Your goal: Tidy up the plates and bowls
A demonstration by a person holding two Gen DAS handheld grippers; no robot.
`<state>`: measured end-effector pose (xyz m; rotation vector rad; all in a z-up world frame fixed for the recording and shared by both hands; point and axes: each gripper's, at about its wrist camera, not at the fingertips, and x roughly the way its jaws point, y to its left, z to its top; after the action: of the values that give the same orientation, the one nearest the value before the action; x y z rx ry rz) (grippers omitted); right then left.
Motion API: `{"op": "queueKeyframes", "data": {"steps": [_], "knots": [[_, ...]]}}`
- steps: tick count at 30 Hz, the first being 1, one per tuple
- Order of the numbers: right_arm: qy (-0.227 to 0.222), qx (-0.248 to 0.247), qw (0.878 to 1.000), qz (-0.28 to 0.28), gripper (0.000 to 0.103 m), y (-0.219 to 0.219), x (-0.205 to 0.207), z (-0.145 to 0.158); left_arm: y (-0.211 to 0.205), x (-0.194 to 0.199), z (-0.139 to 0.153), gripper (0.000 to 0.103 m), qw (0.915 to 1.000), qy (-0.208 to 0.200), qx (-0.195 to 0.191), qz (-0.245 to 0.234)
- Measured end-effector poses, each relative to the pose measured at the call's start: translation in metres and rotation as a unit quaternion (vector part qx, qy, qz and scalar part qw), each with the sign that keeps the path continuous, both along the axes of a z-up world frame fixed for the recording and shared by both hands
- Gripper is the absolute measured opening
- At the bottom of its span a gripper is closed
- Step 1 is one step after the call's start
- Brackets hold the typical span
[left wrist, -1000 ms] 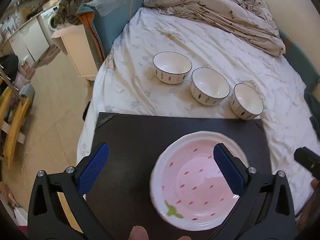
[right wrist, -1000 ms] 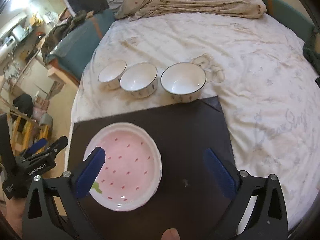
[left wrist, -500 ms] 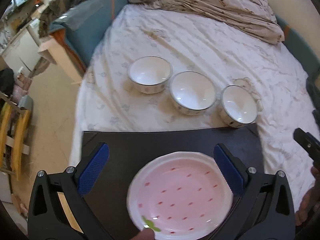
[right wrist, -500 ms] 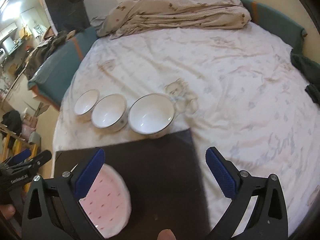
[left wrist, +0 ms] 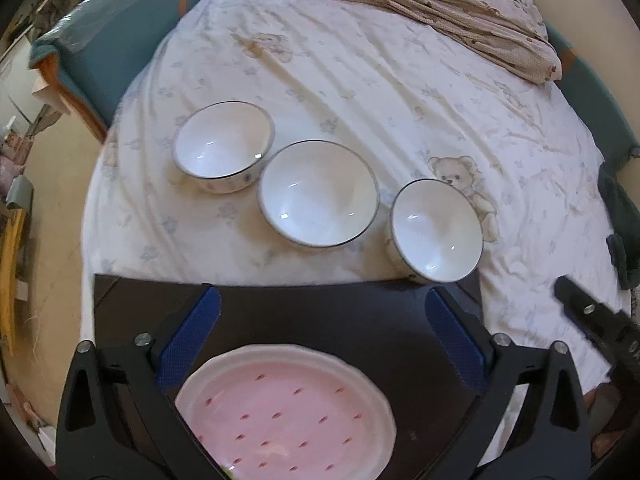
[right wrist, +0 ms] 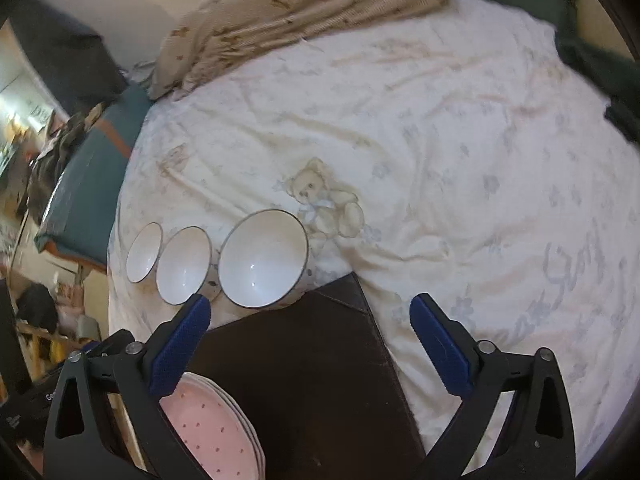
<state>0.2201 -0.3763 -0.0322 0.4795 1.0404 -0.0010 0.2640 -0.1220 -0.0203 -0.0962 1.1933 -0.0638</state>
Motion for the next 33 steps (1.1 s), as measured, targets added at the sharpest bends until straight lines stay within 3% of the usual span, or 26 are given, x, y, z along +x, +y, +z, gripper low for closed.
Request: {"op": "queueKeyframes", "data": {"steps": [4,9,12,16,20,22,33], "knots": [[0.042,0.057,0.997,0.002,0.079,-0.003,0.016,-0.027,-0.02,0.017,-0.018,0.076,0.9996,0.023,-0.016,-0.005],[0.079,0.085,0.993,0.003,0.071,0.003,0.034,-0.056,-0.039,0.035,-0.039,0.064,0.9988,0.046,-0.019,0.0],[0.09,0.083,0.992,0.002,0.067,0.004,0.047,-0.069,-0.042,0.041,-0.05,0.064,0.9986,0.052,-0.01,0.006],[0.123,0.104,0.987,0.008,0.047,0.007,0.064,-0.095,-0.04,0.047,-0.055,0.064,0.9991,0.041,0.007,0.009],[0.138,0.109,0.984,0.024,0.038,0.013,0.073,-0.111,-0.036,0.05,-0.058,0.064,0.9989,0.04,0.021,0.009],[0.142,0.127,0.981,0.03,0.021,0.015,0.076,-0.115,-0.033,0.049,-0.057,0.064,0.9989,0.038,0.024,0.011],[0.117,0.115,0.985,0.046,0.011,0.02,0.06,-0.095,-0.015,0.025,-0.042,0.064,0.999,0.034,0.017,0.024]]}}
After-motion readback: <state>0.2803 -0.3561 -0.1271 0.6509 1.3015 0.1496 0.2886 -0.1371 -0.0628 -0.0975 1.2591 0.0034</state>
